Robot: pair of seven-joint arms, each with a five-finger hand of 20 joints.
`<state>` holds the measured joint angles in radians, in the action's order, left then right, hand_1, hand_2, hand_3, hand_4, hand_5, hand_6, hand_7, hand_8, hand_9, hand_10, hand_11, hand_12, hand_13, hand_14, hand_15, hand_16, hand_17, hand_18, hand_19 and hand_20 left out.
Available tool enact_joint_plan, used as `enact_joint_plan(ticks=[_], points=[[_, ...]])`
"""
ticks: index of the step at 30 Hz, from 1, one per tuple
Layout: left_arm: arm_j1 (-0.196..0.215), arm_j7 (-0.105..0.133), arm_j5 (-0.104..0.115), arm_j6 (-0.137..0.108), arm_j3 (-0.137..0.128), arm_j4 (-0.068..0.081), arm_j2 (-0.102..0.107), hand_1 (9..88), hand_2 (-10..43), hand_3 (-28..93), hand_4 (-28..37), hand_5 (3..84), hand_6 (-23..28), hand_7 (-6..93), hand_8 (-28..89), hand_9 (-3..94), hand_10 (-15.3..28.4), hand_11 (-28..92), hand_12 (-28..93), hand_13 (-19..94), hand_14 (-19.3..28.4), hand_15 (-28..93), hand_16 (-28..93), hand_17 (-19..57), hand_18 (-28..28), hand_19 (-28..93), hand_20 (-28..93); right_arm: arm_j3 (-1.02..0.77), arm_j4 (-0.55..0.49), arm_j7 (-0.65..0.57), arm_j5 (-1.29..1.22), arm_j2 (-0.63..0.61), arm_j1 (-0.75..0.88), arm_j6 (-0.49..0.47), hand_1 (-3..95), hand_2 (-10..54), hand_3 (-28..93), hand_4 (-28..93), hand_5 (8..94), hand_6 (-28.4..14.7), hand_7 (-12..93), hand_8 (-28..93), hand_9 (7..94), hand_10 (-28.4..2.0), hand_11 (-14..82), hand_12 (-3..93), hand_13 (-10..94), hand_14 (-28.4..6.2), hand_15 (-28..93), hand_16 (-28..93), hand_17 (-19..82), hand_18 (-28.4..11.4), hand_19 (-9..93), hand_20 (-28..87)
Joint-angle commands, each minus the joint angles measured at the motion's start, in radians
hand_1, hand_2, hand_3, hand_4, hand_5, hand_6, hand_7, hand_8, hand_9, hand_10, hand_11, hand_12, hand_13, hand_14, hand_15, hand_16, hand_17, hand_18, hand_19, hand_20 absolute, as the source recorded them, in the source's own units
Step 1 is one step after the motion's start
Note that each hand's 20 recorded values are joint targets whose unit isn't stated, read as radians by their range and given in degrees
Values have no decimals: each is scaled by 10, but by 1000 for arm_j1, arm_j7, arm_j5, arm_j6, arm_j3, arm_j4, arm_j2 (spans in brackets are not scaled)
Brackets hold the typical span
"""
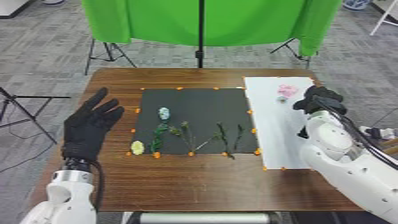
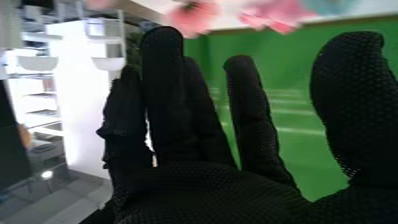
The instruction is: Arrange flowers
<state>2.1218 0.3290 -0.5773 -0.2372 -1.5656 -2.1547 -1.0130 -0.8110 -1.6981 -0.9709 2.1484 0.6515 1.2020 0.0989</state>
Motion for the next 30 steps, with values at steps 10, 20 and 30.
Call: enact_joint_plan(ticks=[10, 20, 30], points=[[6, 14, 32, 11, 33, 28, 3, 238, 77, 793, -260, 390, 86, 130, -101, 368, 200, 242, 110, 277, 282, 540, -85, -85, 261, 552, 109, -39, 64, -60, -63, -7, 54, -112, 340, -95, 786, -283, 517, -10, 130, -119, 526, -209, 126, 126, 518, -166, 625, 42, 228, -237, 825, 351], [-8, 27, 31, 16, 61, 26, -6, 236, 76, 796, -258, 388, 85, 129, -100, 370, 202, 245, 113, 278, 282, 543, -83, -85, 262, 556, 115, 84, 117, -75, 7, -11, 0, 32, 503, -95, 747, -282, 685, 2, 152, -89, 762, -136, 159, 154, 737, -62, 488, 195, 349, -226, 900, 324], [-11, 1, 26, 14, 50, 33, -26, 239, 77, 793, -259, 387, 86, 130, -100, 371, 203, 247, 113, 279, 283, 546, -84, -84, 262, 556, 117, 92, 77, -53, 81, -21, 11, 157, 617, -95, 655, -283, 860, 8, 206, 32, 937, -71, 153, 267, 892, -27, 457, 251, 448, -200, 932, 369]])
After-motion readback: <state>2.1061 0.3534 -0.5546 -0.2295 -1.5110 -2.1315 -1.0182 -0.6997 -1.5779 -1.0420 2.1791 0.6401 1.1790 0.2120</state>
